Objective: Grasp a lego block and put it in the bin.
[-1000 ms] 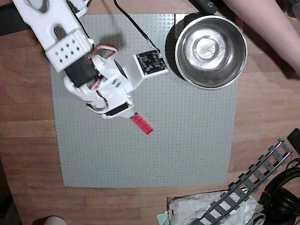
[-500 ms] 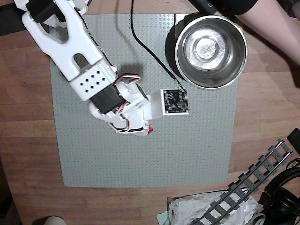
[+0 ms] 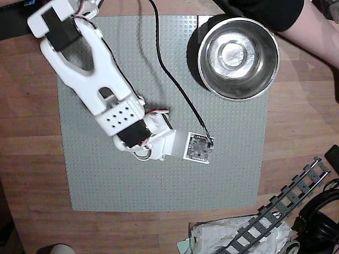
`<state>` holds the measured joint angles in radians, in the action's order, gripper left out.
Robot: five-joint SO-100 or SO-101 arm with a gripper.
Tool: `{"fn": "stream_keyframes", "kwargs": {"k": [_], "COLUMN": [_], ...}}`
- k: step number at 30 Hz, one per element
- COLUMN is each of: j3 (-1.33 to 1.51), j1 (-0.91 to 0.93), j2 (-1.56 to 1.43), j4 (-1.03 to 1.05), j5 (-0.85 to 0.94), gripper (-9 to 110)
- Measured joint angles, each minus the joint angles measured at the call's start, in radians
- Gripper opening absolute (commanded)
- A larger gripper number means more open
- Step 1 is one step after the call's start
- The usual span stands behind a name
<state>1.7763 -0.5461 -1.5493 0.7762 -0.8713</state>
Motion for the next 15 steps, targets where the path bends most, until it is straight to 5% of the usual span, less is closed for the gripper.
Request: {"fn": "stream_keyframes", "kwargs": {"k": [15], "j3": [-0.321], "j1": [0.023], "j2": [0.333], "j4": [0.138], "j5": [-0.178], "gripper": [16]}}
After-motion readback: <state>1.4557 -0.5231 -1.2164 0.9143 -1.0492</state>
